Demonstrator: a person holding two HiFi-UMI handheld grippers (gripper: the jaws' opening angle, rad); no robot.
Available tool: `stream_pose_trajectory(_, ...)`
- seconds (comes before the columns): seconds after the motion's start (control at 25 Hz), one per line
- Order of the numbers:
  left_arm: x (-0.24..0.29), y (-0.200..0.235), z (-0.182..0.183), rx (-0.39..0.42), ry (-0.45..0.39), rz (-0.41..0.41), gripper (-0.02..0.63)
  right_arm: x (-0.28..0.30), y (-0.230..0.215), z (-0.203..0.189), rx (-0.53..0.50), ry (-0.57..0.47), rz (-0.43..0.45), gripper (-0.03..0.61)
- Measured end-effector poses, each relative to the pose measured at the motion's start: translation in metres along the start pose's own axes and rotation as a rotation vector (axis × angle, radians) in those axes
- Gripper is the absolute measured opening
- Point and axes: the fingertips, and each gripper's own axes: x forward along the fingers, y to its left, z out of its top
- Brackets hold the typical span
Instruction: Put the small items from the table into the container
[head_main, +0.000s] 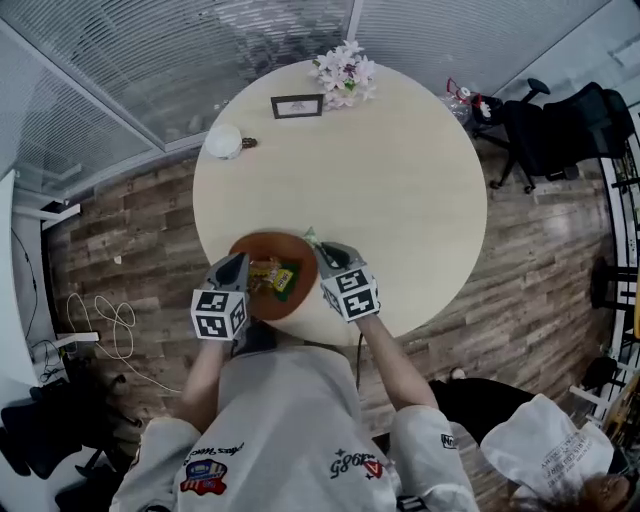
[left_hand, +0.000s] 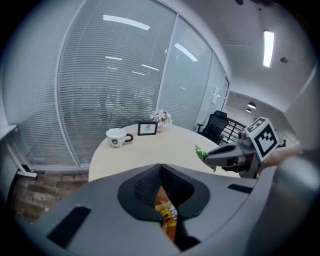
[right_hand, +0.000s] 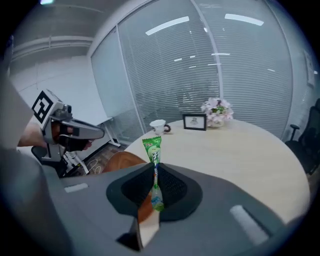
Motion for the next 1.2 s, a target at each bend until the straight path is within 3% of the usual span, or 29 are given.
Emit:
stream_pose_trajectory(0.12, -0.017, 0.035, -0.008, -0.021, -0.008, 0.002, 0.006, 0.033, 0.068, -0.004, -0.036, 0.053, 0.055, 0.028)
stream_pose_trajectory(0.2, -0.025, 0.051, -0.013, -0.027, -0.013, -0.006, 0.006, 0.053, 0.095, -0.010, -0.048, 0.101, 0.044, 0.029)
stream_pose_trajectory(0.36, -0.040, 0.074, -0.025, -0.028, -0.011, -0.041, 0.006, 0.075, 0.113, -0.017, -0.002, 0.112, -0.075, 0.031)
stream_pose_trajectory(0.44, -0.045, 0.079, -0.029, -0.022, -0.013, -0.065, 0.006, 0.077, 0.113, -0.020, 0.037, 0.100, -0.125, 0.117)
stream_pose_trajectory(0.6, -0.054, 0.082, -0.030, 0.000, -0.028, -0.109, 0.006, 0.058, 0.114, -0.011, 0.092, 0.031, -0.226, 0.123)
stream_pose_trajectory(0.76, -0.061, 0.074, -0.027, 0.032, -0.055, -0.156, 0.006, 0.021, 0.127, 0.007, 0.238, -0.103, -0.292, 0.002)
stream_pose_trajectory(0.92, -0.066, 0.061, -0.030, 0.072, -0.078, -0.200, 0.006, -0.004, 0.146, 0.009, 0.312, -0.191, -0.370, 0.002)
stream_pose_trajectory(1.2, -0.072, 0.031, -0.049, 0.111, -0.055, -0.271, 0.006, -0.020, 0.162, -0.024, 0.334, -0.157, -0.414, 0.001)
